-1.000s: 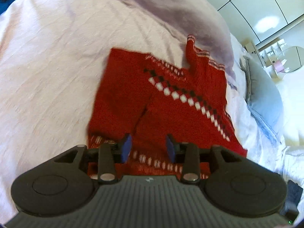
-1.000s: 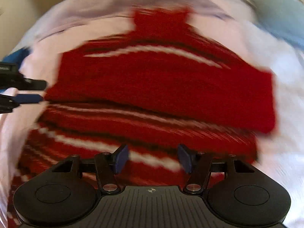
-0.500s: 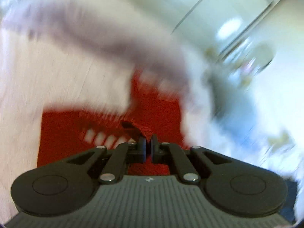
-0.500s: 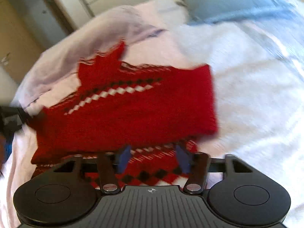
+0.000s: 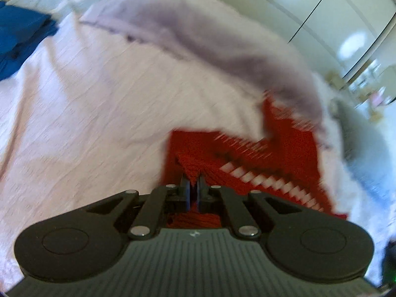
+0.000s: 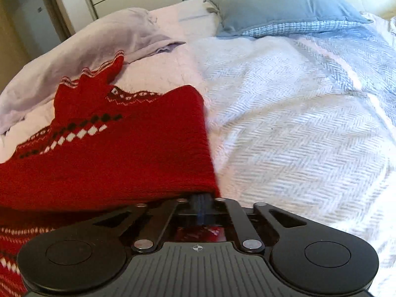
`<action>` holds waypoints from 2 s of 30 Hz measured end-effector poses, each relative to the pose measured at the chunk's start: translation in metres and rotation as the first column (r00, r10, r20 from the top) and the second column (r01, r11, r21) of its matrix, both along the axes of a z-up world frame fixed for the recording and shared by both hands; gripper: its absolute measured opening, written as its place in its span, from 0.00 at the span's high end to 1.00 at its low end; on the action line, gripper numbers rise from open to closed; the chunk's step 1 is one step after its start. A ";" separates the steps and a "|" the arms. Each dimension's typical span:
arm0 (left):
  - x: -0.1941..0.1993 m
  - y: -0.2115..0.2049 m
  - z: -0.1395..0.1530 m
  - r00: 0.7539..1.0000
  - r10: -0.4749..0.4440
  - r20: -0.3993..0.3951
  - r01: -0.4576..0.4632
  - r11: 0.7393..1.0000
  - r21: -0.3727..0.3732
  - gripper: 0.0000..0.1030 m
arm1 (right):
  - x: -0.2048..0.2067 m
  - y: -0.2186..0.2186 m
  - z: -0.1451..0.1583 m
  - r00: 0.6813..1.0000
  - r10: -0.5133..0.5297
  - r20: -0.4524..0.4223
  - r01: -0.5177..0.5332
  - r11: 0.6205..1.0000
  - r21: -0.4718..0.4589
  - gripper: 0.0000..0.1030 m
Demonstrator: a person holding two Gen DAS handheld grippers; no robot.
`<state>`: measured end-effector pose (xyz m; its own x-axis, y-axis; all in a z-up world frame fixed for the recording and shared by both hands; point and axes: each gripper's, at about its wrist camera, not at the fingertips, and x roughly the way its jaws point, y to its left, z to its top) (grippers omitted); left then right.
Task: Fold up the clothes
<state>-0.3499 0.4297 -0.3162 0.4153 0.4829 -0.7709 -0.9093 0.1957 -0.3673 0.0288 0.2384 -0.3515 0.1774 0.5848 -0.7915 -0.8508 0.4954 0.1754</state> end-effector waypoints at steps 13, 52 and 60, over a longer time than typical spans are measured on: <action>-0.007 0.000 0.004 0.998 -0.041 -0.054 0.042 0.999 0.017 0.87 | -0.005 -0.015 0.035 0.995 0.093 0.036 -0.089 0.991 -0.099 0.98; 0.188 0.200 -0.016 0.935 -0.341 0.099 0.342 0.940 0.011 0.54 | 0.112 0.249 0.011 0.912 0.211 -0.352 -0.142 0.967 0.211 0.60; 0.233 0.226 -0.046 0.927 -0.331 0.177 0.343 0.939 -0.039 0.97 | 0.102 0.308 -0.009 0.894 0.209 -0.396 -0.135 0.969 0.207 0.97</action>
<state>-0.1173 0.6556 -0.3626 0.6684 0.2412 -0.7036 -0.7195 0.4496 -0.5293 0.1309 0.5463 -0.3604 -0.2582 0.7079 -0.6574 -0.7525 0.2794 0.5964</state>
